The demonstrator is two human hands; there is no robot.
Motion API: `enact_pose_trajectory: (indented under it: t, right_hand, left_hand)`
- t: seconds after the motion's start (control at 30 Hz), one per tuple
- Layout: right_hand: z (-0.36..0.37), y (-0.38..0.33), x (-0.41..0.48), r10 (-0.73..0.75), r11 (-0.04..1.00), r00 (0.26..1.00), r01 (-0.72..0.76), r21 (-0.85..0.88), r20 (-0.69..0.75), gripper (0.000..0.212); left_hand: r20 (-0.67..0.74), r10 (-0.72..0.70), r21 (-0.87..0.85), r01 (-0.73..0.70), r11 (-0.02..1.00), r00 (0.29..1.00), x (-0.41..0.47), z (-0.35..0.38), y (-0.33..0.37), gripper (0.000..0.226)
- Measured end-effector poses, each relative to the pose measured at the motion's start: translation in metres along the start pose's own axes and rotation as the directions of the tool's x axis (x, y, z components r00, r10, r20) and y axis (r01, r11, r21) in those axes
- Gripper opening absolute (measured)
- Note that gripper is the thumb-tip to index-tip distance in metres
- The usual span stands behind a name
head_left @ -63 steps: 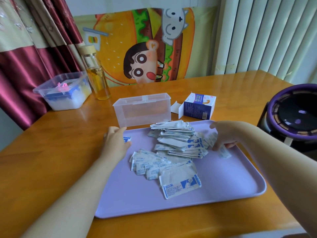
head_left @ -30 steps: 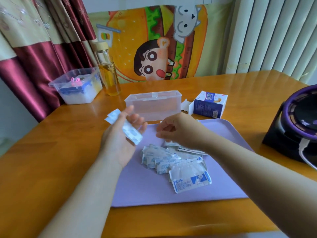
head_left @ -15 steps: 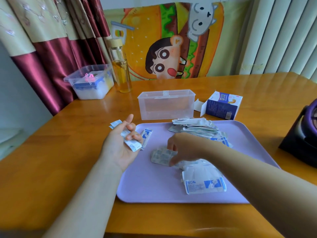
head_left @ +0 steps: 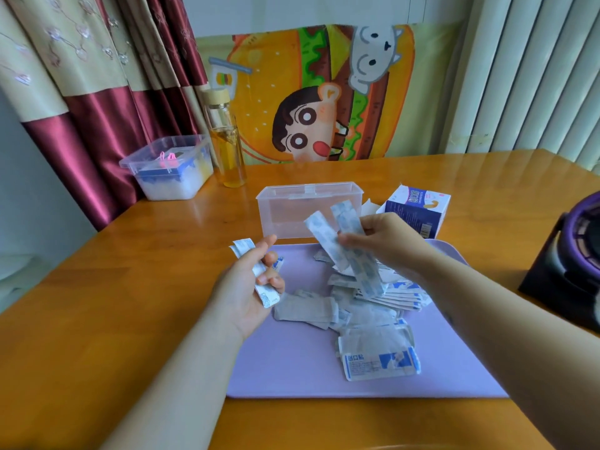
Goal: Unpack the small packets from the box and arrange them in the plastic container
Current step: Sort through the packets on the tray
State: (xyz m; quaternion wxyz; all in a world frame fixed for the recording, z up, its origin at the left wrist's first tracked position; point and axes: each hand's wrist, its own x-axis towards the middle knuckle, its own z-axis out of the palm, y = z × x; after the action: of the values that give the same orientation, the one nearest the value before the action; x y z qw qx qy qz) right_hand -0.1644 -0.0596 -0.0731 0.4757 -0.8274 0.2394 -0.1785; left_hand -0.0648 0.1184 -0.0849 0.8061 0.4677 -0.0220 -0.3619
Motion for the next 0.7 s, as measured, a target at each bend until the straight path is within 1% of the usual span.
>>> enact_pose_trajectory:
  t: [0.03,0.07,0.13,0.2,0.27,0.33,0.43,0.47,0.57,0.63,0.67,0.7]
  right_hand:
    - [-0.002,0.000,0.000,0.023,0.994,1.000,-0.023,0.106,-0.002,0.017]
    - [-0.003,-0.001,-0.001,0.053,0.971,0.998,-0.058,0.232,0.028,0.020]
    - [-0.003,-0.002,-0.006,0.083,0.889,0.986,-0.140,0.435,0.147,0.017]
    - [0.004,-0.004,-0.017,0.076,0.822,0.961,-0.212,0.529,0.266,0.013]
    - [0.016,-0.002,-0.028,0.057,0.787,0.939,-0.251,0.563,0.339,0.017]
    - [0.027,0.003,-0.035,0.053,0.797,0.947,-0.231,0.558,0.316,0.021]
    - [0.031,0.002,-0.039,0.058,0.796,0.974,-0.178,0.578,0.221,0.019]
    - [0.030,0.002,-0.039,0.058,0.794,0.977,-0.170,0.583,0.205,0.021]
    - [0.023,0.002,-0.039,0.095,0.783,0.976,-0.196,0.590,0.198,0.039]
    - [0.021,0.003,-0.039,0.112,0.798,0.975,-0.202,0.567,0.190,0.043]
    - [0.021,0.004,-0.039,0.110,0.812,0.977,-0.194,0.551,0.181,0.042]
    - [0.022,0.004,-0.039,0.102,0.819,0.980,-0.180,0.545,0.171,0.036]
  left_hand:
    - [0.009,0.007,0.045,-0.008,0.999,1.000,0.000,0.002,-0.003,0.013]
    - [0.021,0.017,0.090,-0.018,0.996,1.000,-0.001,0.004,-0.006,0.015]
    - [0.066,0.024,0.163,-0.034,0.986,0.998,-0.004,0.011,-0.012,0.017]
    - [0.158,-0.018,0.173,-0.010,0.985,0.987,-0.010,0.021,-0.016,0.021]
    - [0.273,-0.053,0.150,0.012,0.989,0.961,-0.016,0.029,-0.019,0.029]
    - [0.332,-0.089,0.162,0.036,0.986,0.939,-0.015,0.032,-0.027,0.034]
    - [0.273,-0.119,0.140,0.083,0.987,0.955,-0.012,0.031,-0.035,0.035]
    - [0.249,-0.123,0.107,0.099,0.989,0.961,-0.012,0.031,-0.036,0.034]
    - [0.183,-0.151,0.010,0.152,0.988,0.971,-0.012,0.029,-0.036,0.030]
    - [0.144,-0.187,0.008,0.188,0.982,0.972,-0.011,0.027,-0.036,0.028]
    - [0.151,-0.215,0.024,0.214,0.977,0.965,-0.010,0.025,-0.037,0.031]
    - [0.187,-0.253,0.055,0.247,0.967,0.949,-0.011,0.026,-0.037,0.036]
